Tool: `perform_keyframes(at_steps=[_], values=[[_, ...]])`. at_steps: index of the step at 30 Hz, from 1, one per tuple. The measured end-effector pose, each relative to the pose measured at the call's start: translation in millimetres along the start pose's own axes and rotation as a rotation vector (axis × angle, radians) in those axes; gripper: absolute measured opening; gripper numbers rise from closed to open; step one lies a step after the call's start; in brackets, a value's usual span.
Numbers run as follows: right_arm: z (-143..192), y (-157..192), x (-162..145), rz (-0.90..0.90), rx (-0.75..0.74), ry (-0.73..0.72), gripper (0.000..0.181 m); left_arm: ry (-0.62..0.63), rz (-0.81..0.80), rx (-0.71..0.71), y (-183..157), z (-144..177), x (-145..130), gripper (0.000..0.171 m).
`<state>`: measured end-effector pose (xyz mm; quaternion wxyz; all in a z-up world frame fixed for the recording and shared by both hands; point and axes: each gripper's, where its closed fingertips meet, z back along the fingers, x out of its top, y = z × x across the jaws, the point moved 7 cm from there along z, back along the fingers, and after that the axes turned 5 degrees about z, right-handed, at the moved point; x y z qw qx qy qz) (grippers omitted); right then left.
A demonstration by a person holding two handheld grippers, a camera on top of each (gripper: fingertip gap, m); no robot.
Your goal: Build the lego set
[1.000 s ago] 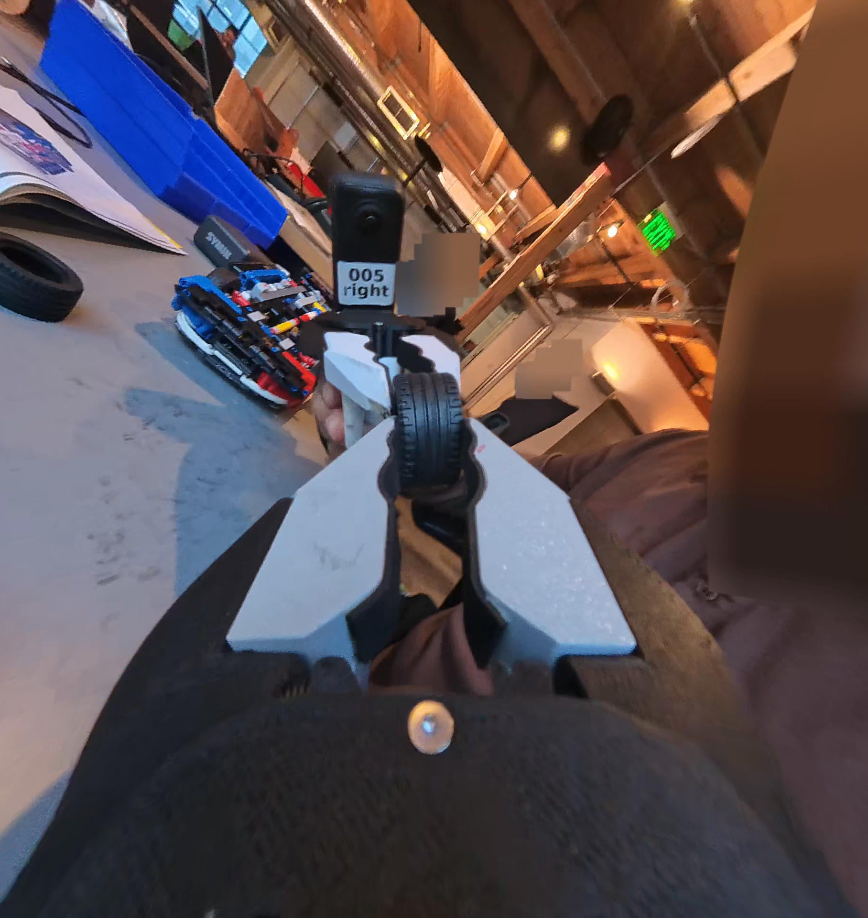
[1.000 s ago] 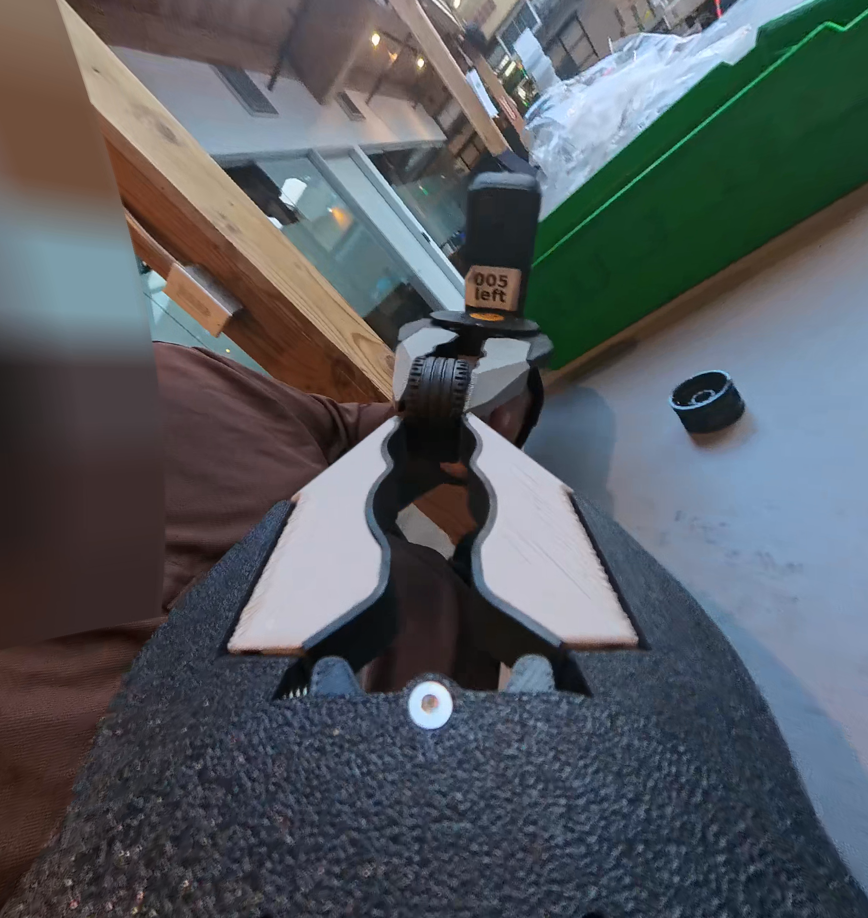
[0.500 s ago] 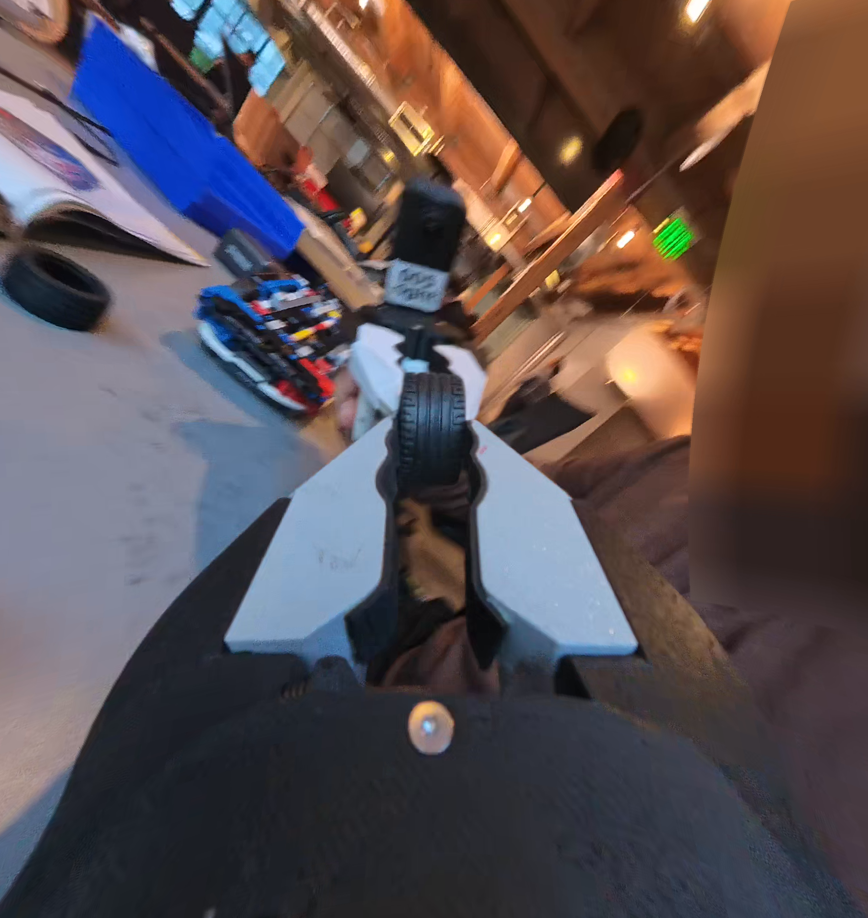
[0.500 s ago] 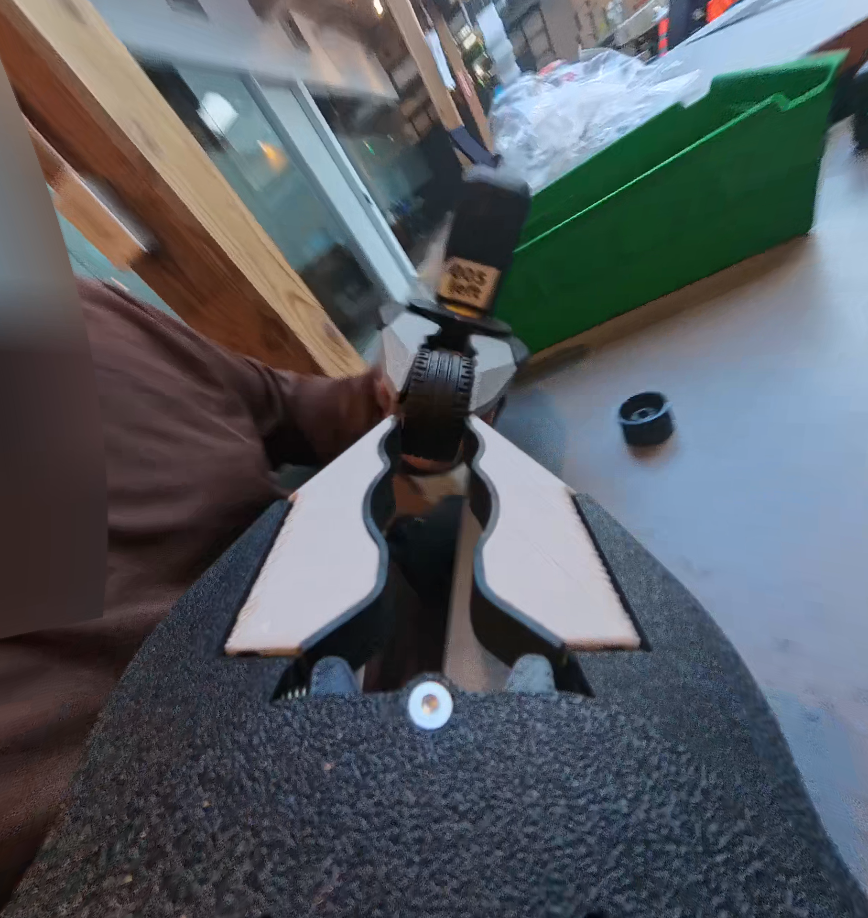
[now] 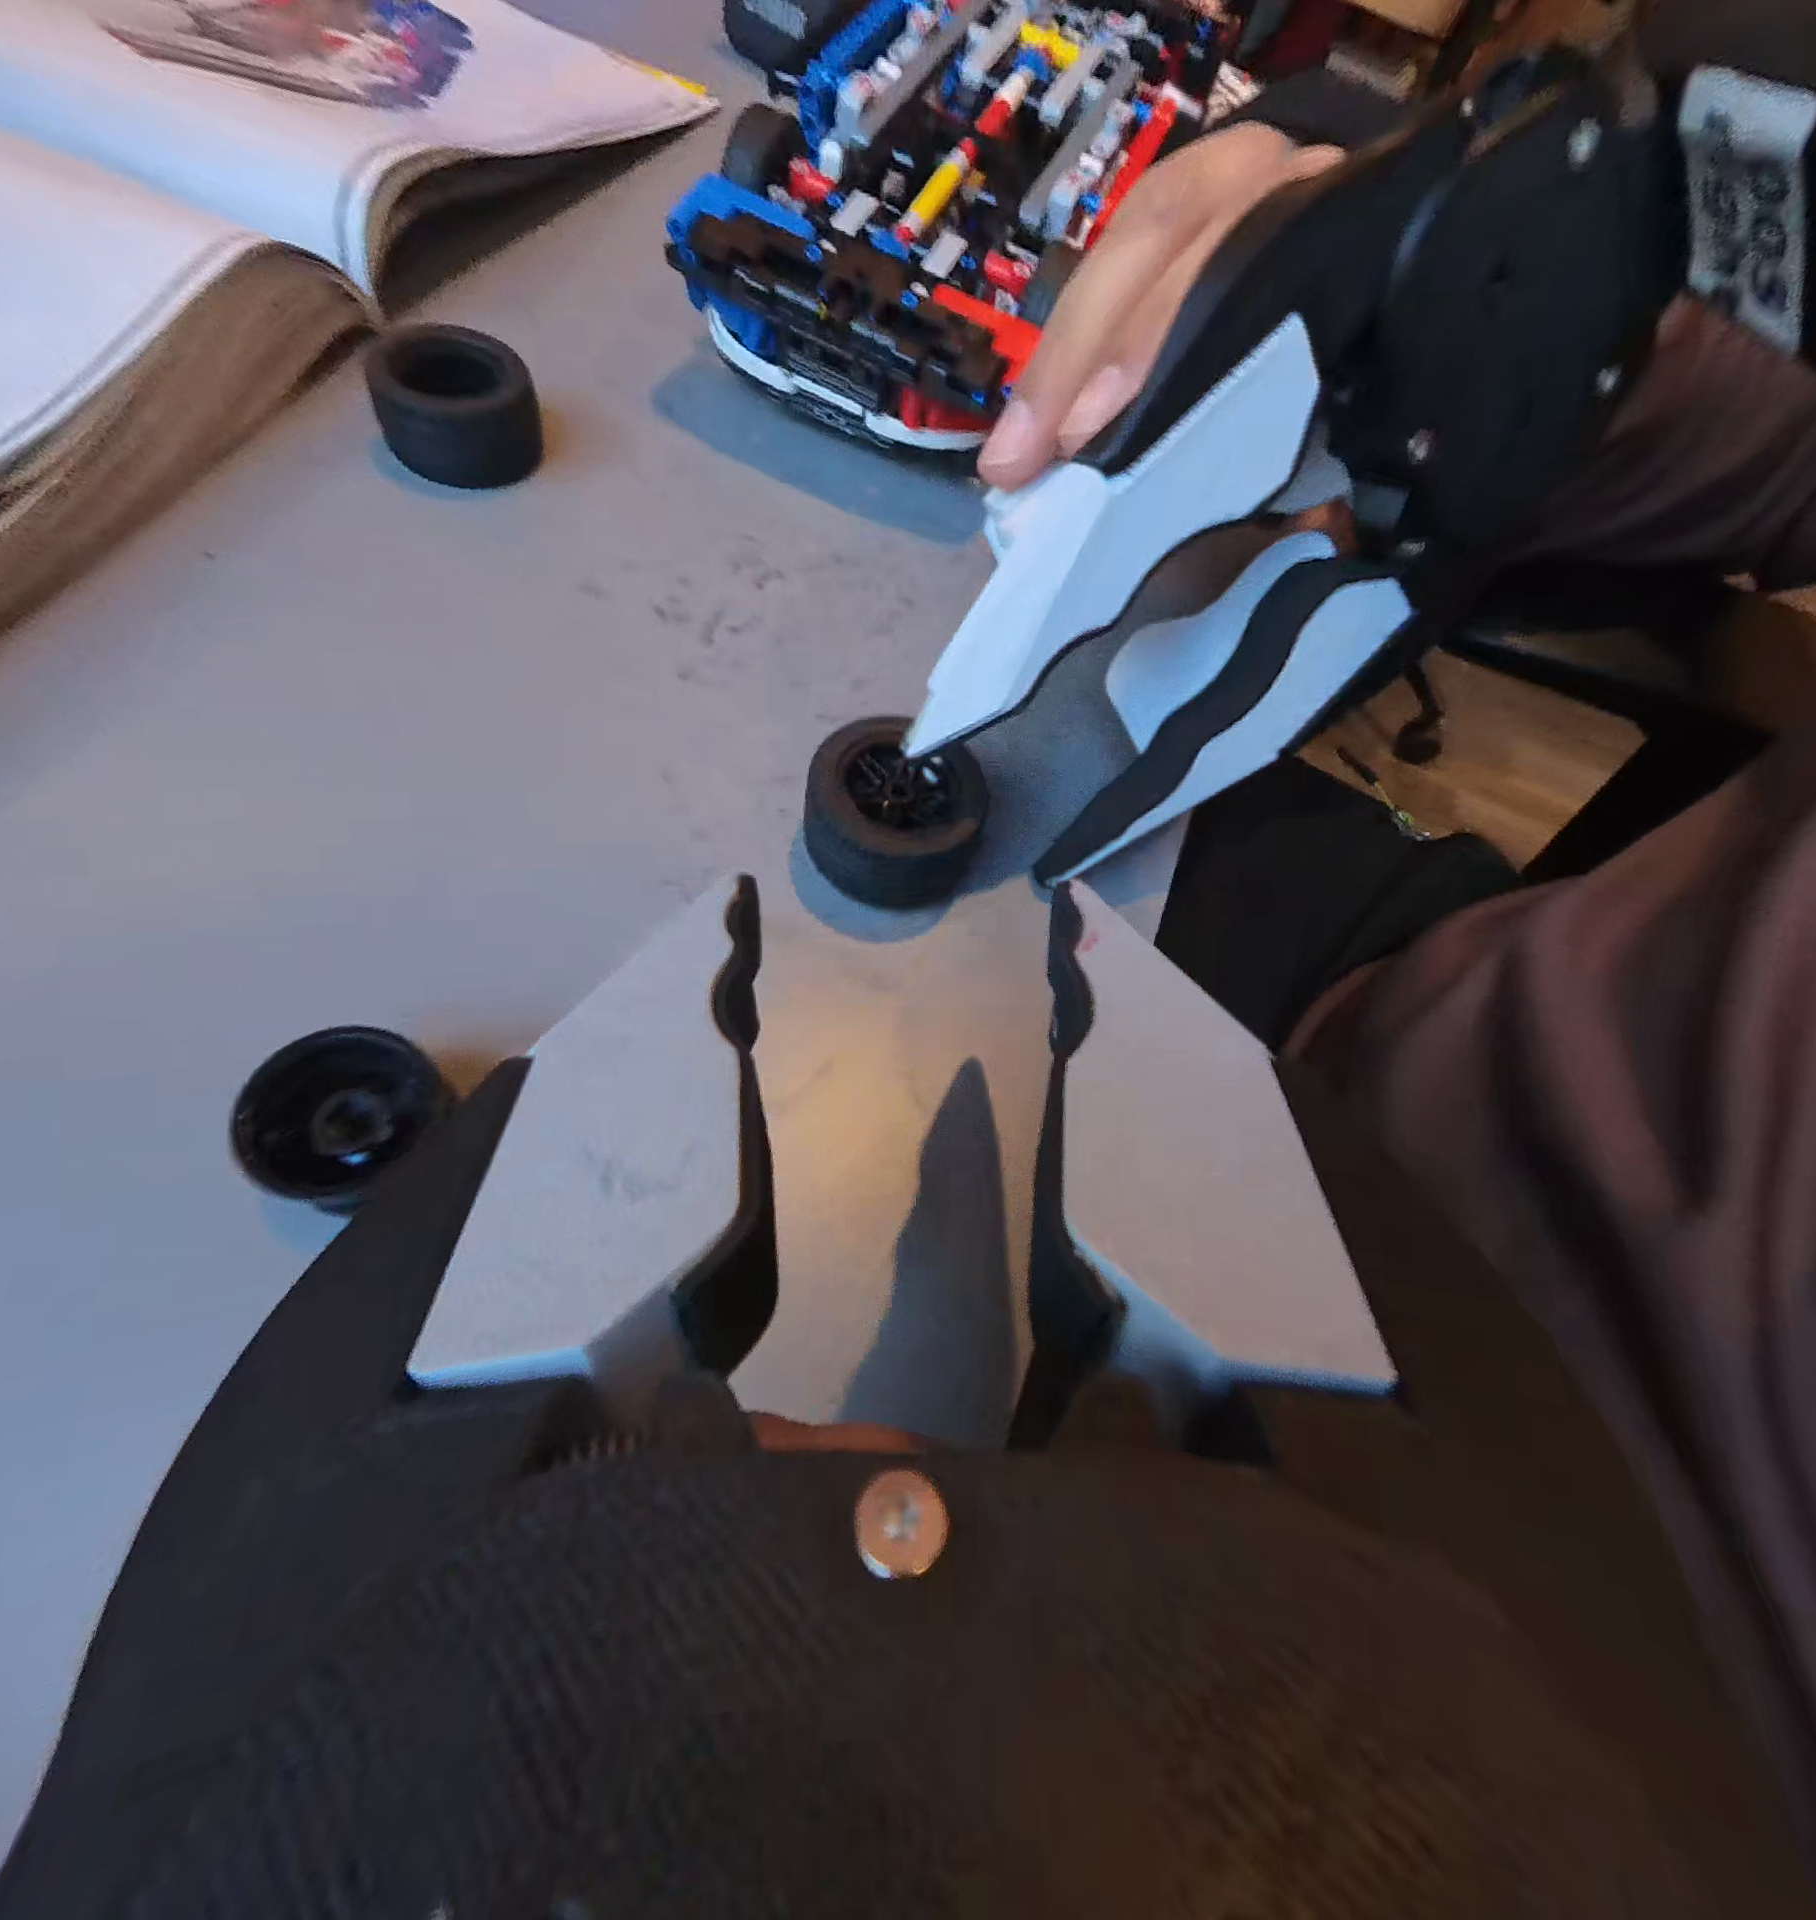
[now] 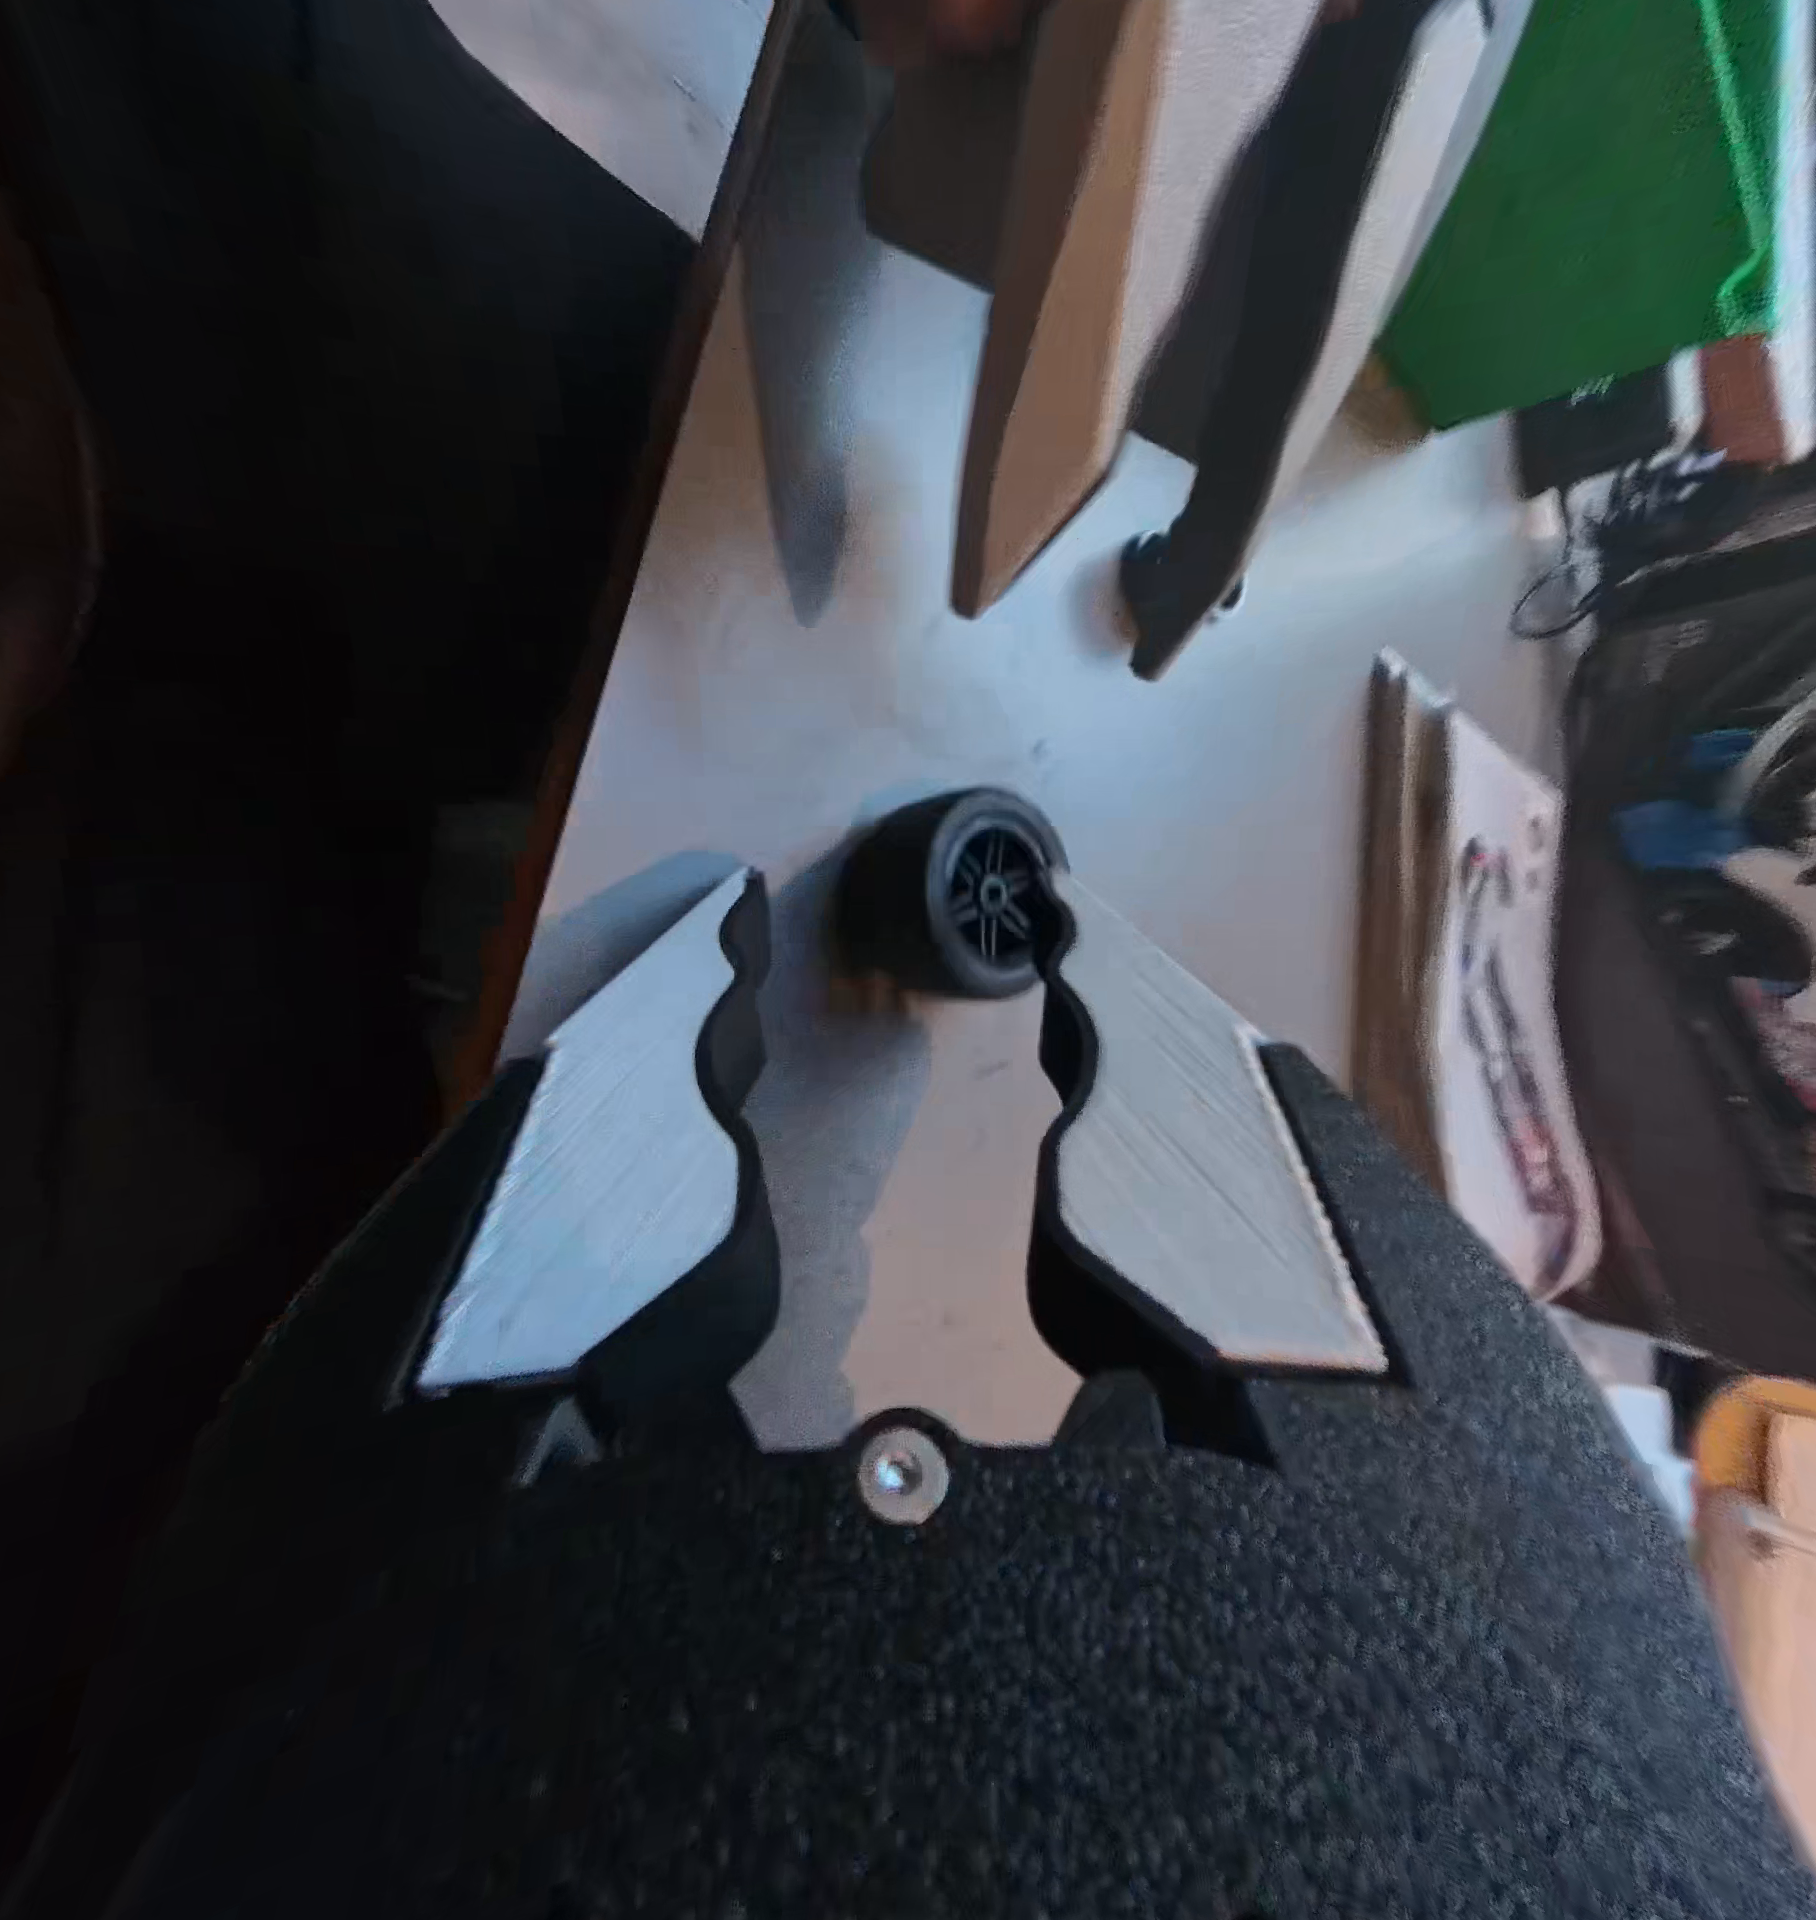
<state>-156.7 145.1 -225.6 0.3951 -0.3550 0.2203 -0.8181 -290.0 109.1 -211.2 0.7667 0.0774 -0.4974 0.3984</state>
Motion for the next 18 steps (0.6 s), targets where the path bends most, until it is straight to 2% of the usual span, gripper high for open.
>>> perform_keyframes(at_steps=[1,3,5,8,12,18], values=[[1.8,1.2,-1.9,-0.034,0.02,0.007,0.045,0.013,-0.011,0.005,-1.4,-4.6,-1.5,0.053],[9.9,5.1,-1.4,-0.098,0.054,-0.022,0.054,0.043,-0.034,0.024,-2.3,-11.7,-3.7,0.053],[19.7,3.2,-4.6,-0.173,0.016,-0.042,0.05,0.061,-0.057,0.023,-4.6,-15.9,-4.6,0.053],[34.1,-8.7,-18.8,-0.353,-0.058,-0.043,0.035,0.073,-0.102,0.055,-3.1,-18.3,-5.1,0.052],[42.5,-15.3,-21.0,-0.535,-0.014,-0.133,0.034,0.077,-0.105,0.046,-2.3,-25.6,-1.9,0.051],[27.2,-19.7,-14.1,-0.574,0.064,-0.155,0.029,0.148,-0.196,0.066,-5.2,-40.0,-2.1,0.048]])
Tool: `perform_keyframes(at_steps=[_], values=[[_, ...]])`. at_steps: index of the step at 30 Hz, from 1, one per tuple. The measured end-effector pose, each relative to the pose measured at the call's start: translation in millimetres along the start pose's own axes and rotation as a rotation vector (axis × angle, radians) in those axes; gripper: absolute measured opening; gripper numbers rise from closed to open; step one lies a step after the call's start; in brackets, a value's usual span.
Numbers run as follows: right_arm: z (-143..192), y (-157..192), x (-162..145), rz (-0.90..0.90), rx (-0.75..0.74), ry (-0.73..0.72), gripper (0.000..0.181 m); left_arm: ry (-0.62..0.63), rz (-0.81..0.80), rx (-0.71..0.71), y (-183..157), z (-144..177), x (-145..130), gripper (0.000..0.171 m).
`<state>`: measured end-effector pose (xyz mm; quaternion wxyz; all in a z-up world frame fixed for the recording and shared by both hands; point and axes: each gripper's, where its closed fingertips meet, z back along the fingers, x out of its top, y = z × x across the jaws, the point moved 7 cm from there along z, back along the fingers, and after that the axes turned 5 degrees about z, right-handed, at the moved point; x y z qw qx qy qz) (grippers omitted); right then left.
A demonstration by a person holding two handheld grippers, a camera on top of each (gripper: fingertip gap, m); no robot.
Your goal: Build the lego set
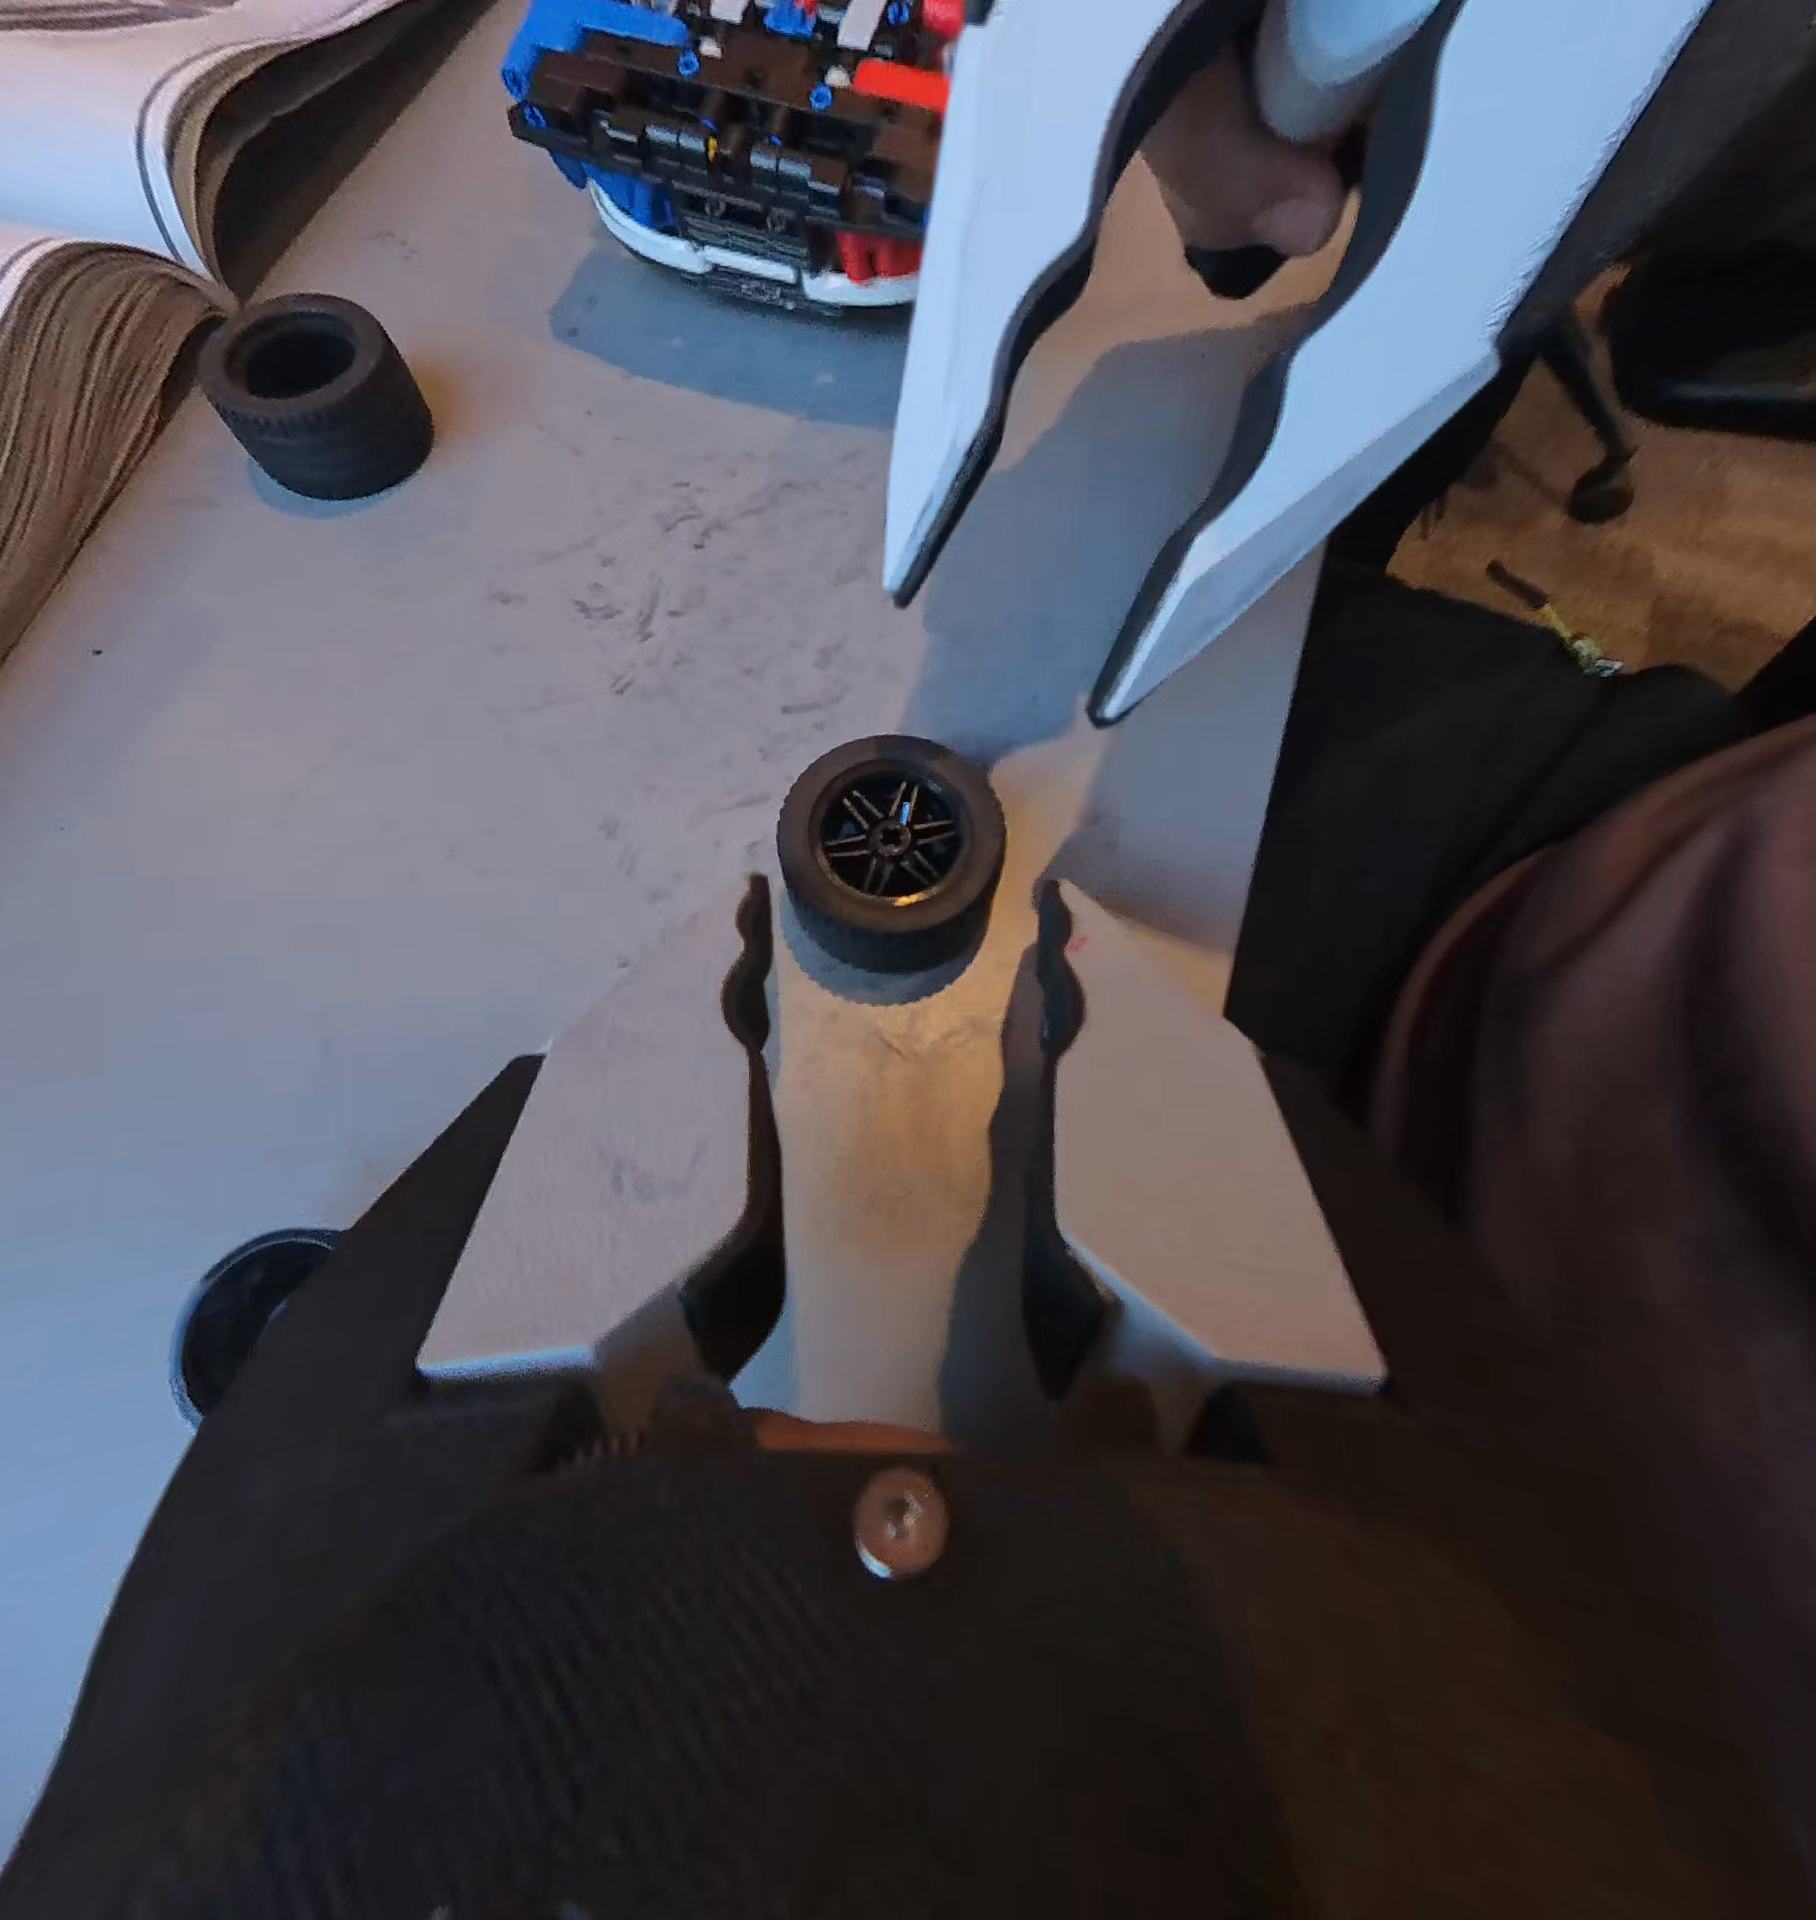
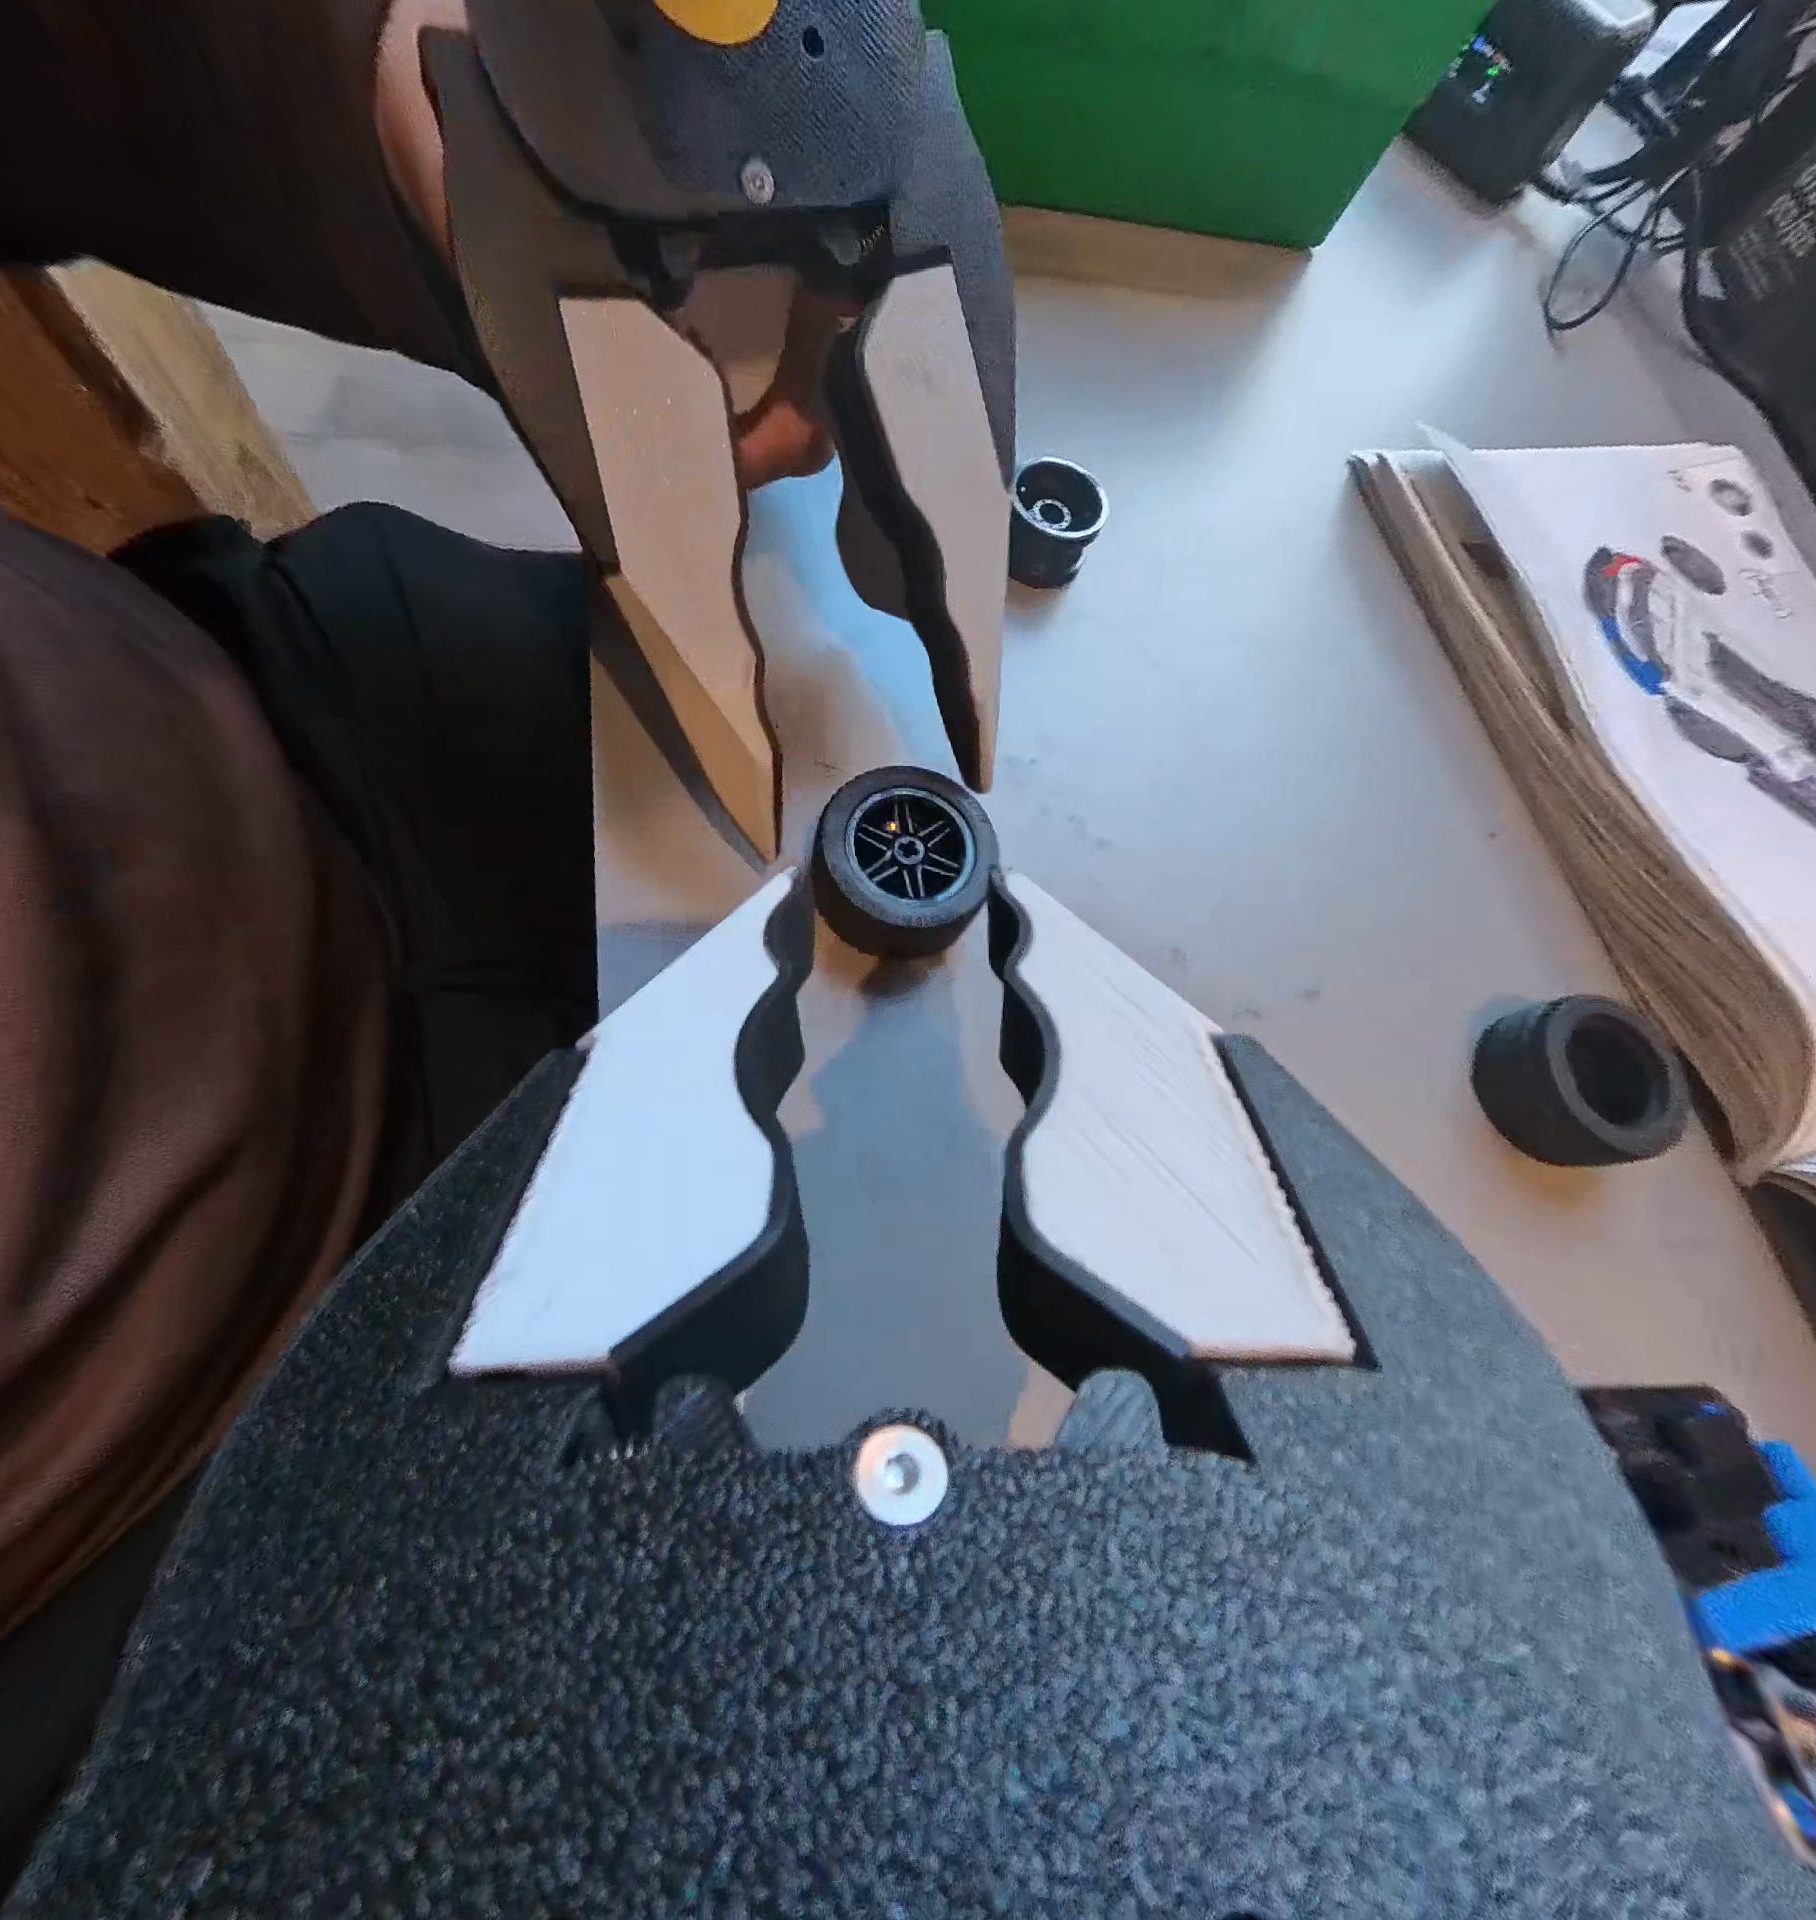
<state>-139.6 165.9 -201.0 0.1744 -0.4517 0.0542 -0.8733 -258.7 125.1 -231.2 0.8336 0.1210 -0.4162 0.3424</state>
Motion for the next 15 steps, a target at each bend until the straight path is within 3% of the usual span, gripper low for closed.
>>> perform_keyframes(at_steps=[3,5,8,11,15], values=[[-15.8,3.0,-3.8,-0.07,0.084,0.017,0.03,0.051,-0.036,0.026,1.6,-7.0,-1.1,0.04],[-26.9,1.5,-10.2,-0.057,0.047,0.088,0.026,0.072,-0.071,0.035,1.6,-10.3,-0.9,0.038],[-26.6,-3.9,-2.8,-0.072,-0.02,0.044,0.039,0.061,-0.122,0.006,1.6,-10.5,0.5,0.037],[-28.3,-3.8,-4.3,-0.086,-0.002,0.067,0.054,0.029,-0.305,-0.011,-0.2,-7.2,1.8,0.037],[-27.7,7.5,-11.0,-0.018,0.012,0.097,0.044,0.025,-0.467,0.01,-3.3,-6.8,-0.4,0.037]])
